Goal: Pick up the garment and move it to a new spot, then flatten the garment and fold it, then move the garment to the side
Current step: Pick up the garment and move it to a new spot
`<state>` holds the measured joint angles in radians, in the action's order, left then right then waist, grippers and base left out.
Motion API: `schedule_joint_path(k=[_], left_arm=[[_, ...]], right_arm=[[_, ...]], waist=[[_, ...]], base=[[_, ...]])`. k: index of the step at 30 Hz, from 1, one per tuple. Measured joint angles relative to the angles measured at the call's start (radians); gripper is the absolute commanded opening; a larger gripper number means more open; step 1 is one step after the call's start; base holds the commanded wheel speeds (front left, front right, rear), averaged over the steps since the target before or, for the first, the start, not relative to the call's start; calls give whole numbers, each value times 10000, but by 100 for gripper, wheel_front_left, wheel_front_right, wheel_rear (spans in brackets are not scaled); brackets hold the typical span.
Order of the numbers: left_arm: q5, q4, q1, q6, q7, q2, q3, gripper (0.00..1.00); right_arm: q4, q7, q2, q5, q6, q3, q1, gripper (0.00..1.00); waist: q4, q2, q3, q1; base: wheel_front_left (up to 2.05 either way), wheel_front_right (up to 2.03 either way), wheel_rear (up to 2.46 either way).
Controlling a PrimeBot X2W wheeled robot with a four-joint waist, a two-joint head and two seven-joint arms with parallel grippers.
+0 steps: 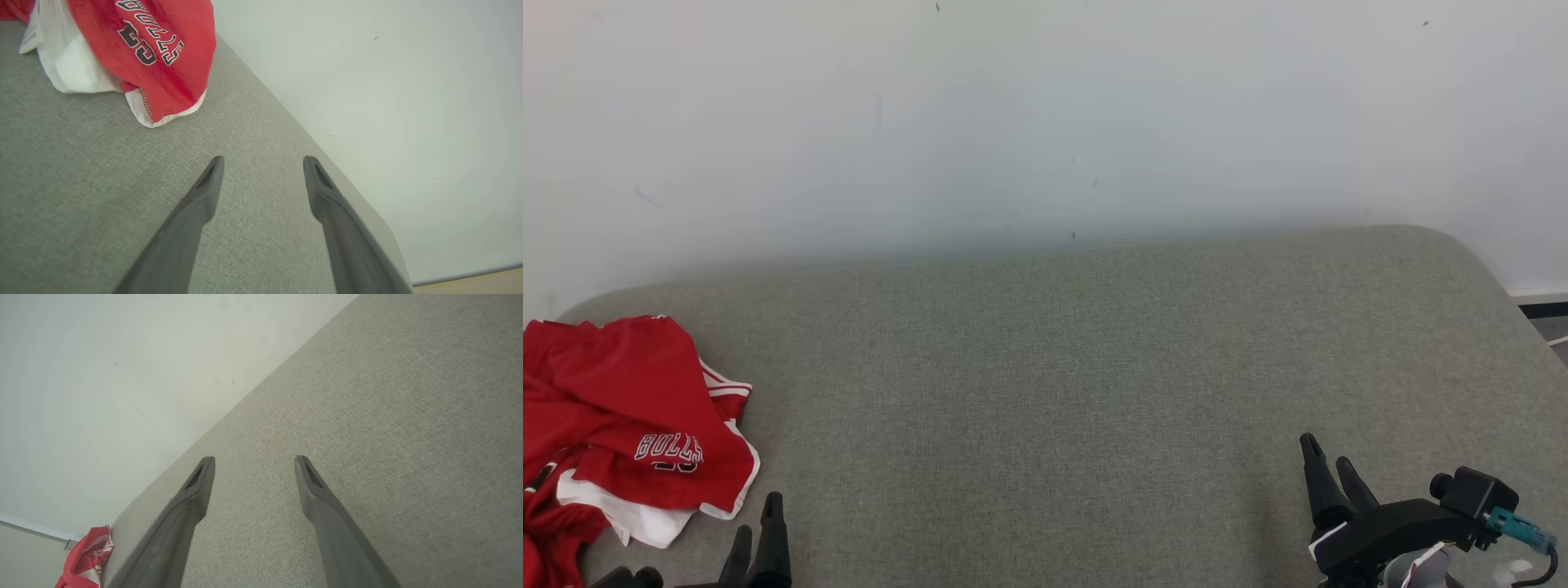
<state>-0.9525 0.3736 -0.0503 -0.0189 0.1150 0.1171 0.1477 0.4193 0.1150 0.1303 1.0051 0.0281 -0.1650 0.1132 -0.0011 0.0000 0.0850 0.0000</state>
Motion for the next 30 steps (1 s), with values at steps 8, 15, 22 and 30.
schedule_joint_path(k=[8, 15, 22, 30], left_arm=[[1143, 40, -17, -176, 270, 284, 558, 100], [2167, 42, -213, -305, 485, 571, 1095, 100], [3210, 86, -238, -447, 633, 819, 1574, 100], [4280, 161, -418, -635, 752, 1106, 2013, 100]], right_arm=[[240, 276, 127, -876, 251, -290, -1, 100], [336, 456, 265, -1680, 385, -642, 0, 100], [523, 539, 397, -2575, 568, -1032, 30, 100], [709, 522, 543, -3496, 786, -1373, 193, 100]], waist=[[49, 0, 163, 0], [88, 0, 280, 0], [128, 0, 388, 0], [152, 0, 502, 0]], base=[[0, 0, 0], [0, 0, 0], [0, 0, 0], [0, 0, 0]])
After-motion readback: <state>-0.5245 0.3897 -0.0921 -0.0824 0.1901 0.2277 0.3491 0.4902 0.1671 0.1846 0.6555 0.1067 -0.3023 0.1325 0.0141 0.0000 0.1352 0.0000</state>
